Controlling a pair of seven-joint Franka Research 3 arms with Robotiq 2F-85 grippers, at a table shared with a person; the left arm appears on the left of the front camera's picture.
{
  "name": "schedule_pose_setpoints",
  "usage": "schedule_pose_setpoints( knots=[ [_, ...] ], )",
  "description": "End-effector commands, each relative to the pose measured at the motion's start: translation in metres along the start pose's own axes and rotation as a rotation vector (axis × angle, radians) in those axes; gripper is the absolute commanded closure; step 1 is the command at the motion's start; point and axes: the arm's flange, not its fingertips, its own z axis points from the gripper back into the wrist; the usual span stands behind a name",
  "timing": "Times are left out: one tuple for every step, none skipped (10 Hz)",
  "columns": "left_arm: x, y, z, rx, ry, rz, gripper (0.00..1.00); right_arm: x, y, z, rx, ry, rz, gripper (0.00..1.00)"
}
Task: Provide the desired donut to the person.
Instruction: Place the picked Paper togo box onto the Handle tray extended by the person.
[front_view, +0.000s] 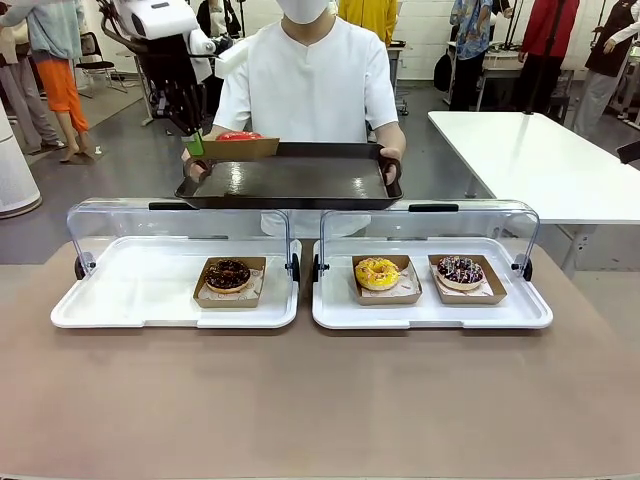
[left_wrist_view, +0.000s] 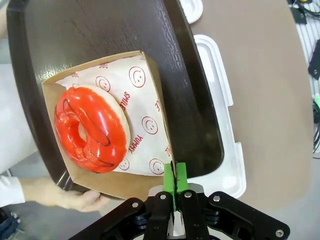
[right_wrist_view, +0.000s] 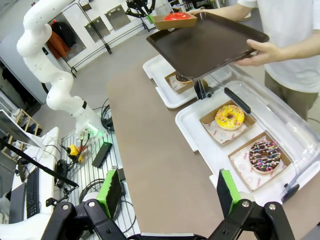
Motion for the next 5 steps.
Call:
schedule_pose_setpoints(
  knots=[
    [0.003, 0.011, -0.005, -0.009, -0.025, 0.013, 0.99, -0.001, 0.000, 0.000, 0.004, -0.003, -0.002, 0.00],
    [0.002, 0.017, -0.011, -0.016, -0.007, 0.023, 0.99, -0.001, 0.000, 0.000, 0.004, -0.003, -0.002, 0.00],
    [0.001, 0.020, -0.018, -0.028, -0.007, 0.037, 0.99, -0.001, 0.000, 0.000, 0.004, -0.003, -0.002, 0.00],
    [0.000, 0.021, -0.024, -0.034, -0.014, 0.047, 0.99, -0.001, 0.000, 0.000, 0.004, -0.003, -0.002, 0.00],
    [-0.001, 0.023, -0.027, -0.036, -0.017, 0.052, 0.99, -0.001, 0.000, 0.000, 0.004, -0.003, -0.002, 0.00]
  ],
)
